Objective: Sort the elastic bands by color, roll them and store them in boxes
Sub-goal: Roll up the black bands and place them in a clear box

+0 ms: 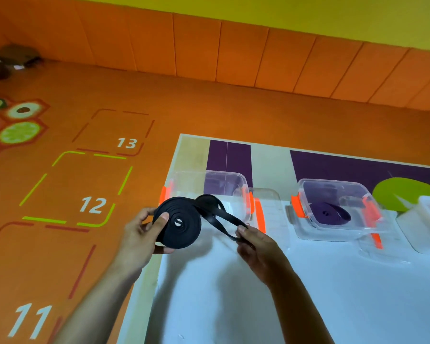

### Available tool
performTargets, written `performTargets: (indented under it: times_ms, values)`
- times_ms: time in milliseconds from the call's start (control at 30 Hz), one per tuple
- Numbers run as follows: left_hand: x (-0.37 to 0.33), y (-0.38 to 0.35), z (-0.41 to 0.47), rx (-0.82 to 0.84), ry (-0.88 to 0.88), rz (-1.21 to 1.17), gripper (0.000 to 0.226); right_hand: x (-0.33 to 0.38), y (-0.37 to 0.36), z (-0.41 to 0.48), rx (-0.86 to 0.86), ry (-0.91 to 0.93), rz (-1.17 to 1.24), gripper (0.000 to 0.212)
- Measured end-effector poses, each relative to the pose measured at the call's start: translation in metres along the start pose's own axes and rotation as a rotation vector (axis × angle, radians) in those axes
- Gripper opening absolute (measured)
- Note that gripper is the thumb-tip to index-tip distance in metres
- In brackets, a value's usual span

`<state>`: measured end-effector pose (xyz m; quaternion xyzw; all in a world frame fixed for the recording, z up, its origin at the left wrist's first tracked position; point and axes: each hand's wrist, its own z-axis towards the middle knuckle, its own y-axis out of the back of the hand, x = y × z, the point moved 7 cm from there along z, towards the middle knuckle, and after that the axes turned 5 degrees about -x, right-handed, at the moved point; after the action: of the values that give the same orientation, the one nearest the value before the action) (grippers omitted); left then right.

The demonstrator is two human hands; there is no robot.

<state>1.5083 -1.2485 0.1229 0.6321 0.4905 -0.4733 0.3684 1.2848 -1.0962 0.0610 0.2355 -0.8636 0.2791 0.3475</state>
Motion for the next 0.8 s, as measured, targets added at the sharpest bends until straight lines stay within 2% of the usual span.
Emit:
performTargets:
  times_ms: [67, 167, 300, 367, 500, 533, 600, 700, 733, 800]
  values:
    - [0.006, 0.002, 0.006, 0.016, 0.021, -0.004, 0.012, -0.007, -0.007, 0.001, 0.049, -0.049, 0.102, 0.018]
    - [0.013, 0.009, 0.017, 0.02, 0.04, -0.008, 0.019, -0.011, -0.015, 0.001, 0.06, -0.04, 0.104, 0.008]
    - [0.017, 0.012, 0.026, 0.056, 0.046, -0.016, 0.019, -0.011, -0.008, 0.006, -0.014, 0.033, -0.125, 0.025]
    - [0.017, 0.01, 0.027, 0.062, 0.06, -0.042, 0.019, -0.004, -0.006, 0.008, -0.005, 0.053, -0.073, 0.034]
    - [0.018, 0.006, 0.03, 0.039, 0.096, -0.065, 0.018, 0.003, -0.008, 0.016, 0.061, 0.095, 0.156, 0.072]
    - [0.019, 0.004, 0.032, 0.034, 0.109, -0.067, 0.018, 0.002, -0.008, 0.02, 0.087, 0.086, 0.203, 0.072]
    - [0.022, 0.0, 0.035, 0.022, 0.14, -0.075, 0.016, -0.002, -0.009, 0.027, 0.136, 0.055, 0.274, 0.06]
    - [0.023, -0.009, 0.039, 0.016, 0.16, -0.08, 0.015, -0.008, -0.012, 0.031, 0.16, -0.032, 0.284, 0.02]
    - [0.025, -0.015, 0.039, 0.017, 0.173, -0.079, 0.017, -0.006, -0.012, 0.033, 0.16, -0.031, 0.252, 0.019]
    - [0.029, -0.029, 0.04, 0.033, 0.22, -0.089, 0.02, 0.008, -0.017, 0.039, 0.193, 0.07, 0.075, 0.037]
